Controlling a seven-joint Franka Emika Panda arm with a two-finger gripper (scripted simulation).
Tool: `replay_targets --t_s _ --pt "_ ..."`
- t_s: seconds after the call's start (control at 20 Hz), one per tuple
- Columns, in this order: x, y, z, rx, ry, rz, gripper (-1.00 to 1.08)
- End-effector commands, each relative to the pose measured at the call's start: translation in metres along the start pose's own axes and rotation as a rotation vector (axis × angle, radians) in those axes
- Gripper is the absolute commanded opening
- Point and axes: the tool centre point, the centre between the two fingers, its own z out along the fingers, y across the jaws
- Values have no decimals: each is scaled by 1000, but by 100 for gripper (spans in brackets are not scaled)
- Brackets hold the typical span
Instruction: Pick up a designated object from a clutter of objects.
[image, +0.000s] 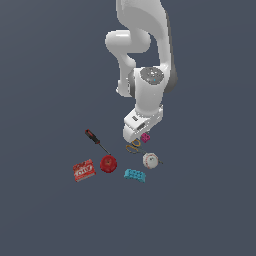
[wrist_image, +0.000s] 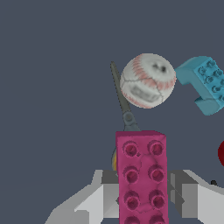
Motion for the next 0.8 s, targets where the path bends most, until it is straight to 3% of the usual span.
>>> replay_targets --t_s 0.0,0.75 --pt "6 9 -21 2 0 -2 -100" --pt "44 70 -147 6 -5 -7 -100"
